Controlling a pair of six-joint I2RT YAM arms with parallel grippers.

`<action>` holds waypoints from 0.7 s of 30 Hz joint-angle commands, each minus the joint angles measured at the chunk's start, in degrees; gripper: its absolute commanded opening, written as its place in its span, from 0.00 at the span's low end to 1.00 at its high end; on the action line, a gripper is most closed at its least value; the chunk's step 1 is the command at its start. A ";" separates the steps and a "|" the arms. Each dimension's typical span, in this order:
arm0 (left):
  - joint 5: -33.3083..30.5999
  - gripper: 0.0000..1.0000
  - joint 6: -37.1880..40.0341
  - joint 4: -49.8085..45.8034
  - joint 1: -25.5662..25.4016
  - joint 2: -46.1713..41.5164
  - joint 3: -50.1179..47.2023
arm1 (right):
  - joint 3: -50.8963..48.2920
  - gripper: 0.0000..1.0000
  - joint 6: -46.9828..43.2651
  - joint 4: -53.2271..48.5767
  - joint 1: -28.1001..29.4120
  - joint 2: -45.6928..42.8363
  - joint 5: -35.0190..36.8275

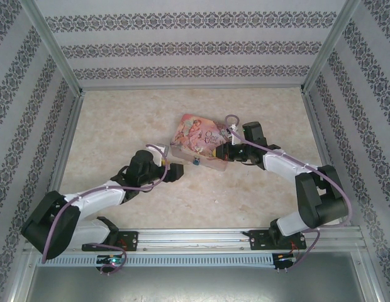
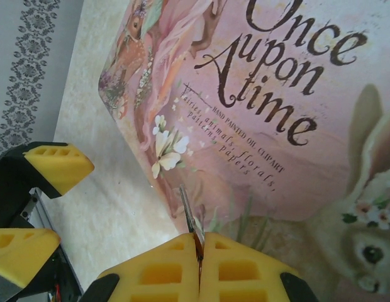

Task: Unlock the padlock with the key

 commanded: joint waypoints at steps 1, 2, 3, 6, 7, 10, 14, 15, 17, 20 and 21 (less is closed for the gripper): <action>2.11 0.81 2.46 4.73 0.54 2.14 2.10 | 1.41 0.00 -2.08 0.52 -0.68 1.46 0.52; 2.46 0.81 2.66 5.15 0.54 3.12 2.44 | 1.41 0.00 -2.28 0.35 -0.64 1.76 0.68; 2.80 0.80 2.85 5.47 0.55 3.87 2.71 | 1.37 0.00 -2.35 0.33 -0.65 2.11 0.70; 3.14 0.79 3.05 6.49 0.51 6.51 3.77 | 1.28 0.00 -2.73 0.14 -0.53 3.05 0.87; 3.10 0.79 3.02 7.30 0.53 7.39 3.99 | 1.32 0.00 -2.80 0.07 -0.56 3.39 0.87; 3.33 0.79 2.88 10.37 0.48 10.03 4.27 | 1.32 0.00 -3.07 -0.12 -0.32 4.13 1.04; 3.78 0.77 3.07 12.37 0.55 13.41 5.51 | 1.23 0.00 -2.88 0.01 0.26 4.42 1.30; 4.21 0.76 3.20 12.37 0.49 14.25 6.05 | 1.15 0.00 -2.78 0.06 0.40 4.51 1.31; 5.22 0.74 3.28 12.12 0.50 15.93 7.33 | 0.97 0.00 -2.60 0.12 0.75 4.43 1.55; 5.99 0.72 2.86 12.50 0.55 18.30 8.63 | 0.63 0.00 -2.56 0.14 1.12 4.36 2.08; 6.11 0.72 2.57 13.02 0.55 19.05 8.82 | 0.53 0.00 -2.44 0.14 1.11 4.26 2.18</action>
